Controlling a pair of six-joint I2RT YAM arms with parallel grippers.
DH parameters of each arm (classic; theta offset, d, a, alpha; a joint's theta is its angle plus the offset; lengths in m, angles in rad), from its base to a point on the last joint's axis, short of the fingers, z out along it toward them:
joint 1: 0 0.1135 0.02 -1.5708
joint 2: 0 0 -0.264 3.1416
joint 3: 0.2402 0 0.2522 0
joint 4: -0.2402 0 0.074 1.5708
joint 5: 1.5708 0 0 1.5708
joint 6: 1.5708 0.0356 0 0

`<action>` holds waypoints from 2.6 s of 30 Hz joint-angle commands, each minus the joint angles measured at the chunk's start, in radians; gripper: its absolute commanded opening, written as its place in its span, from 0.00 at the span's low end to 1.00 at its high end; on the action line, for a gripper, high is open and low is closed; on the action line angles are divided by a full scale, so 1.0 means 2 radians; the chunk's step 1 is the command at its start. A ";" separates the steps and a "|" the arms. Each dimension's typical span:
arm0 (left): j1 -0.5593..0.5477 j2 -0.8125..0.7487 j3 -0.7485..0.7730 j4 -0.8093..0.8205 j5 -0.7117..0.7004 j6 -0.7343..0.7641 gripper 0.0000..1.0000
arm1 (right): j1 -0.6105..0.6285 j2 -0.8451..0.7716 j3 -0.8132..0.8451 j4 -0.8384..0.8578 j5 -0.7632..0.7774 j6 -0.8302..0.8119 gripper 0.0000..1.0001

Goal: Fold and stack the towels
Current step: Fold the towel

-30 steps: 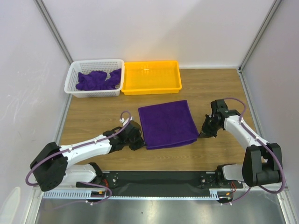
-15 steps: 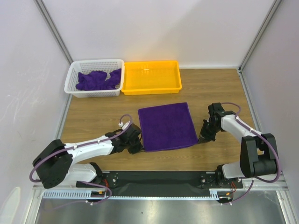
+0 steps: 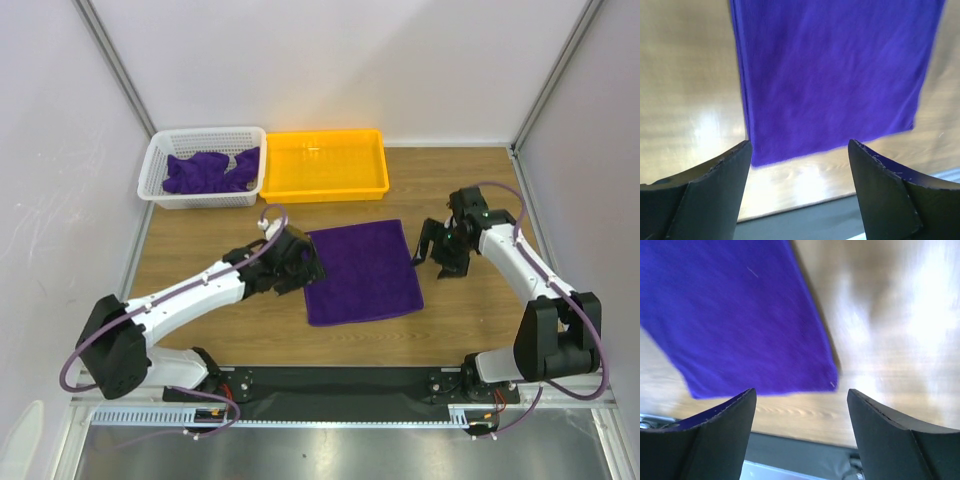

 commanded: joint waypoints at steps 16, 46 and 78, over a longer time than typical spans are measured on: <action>0.040 0.141 0.010 0.099 -0.052 0.021 0.83 | -0.002 0.145 0.090 0.122 0.008 -0.016 0.82; 0.070 0.140 -0.090 0.187 -0.027 0.075 0.00 | 0.015 0.157 0.013 0.228 -0.013 -0.018 0.77; 0.100 0.147 -0.097 0.189 0.007 0.124 0.00 | 0.058 0.175 -0.074 0.278 -0.013 0.008 0.34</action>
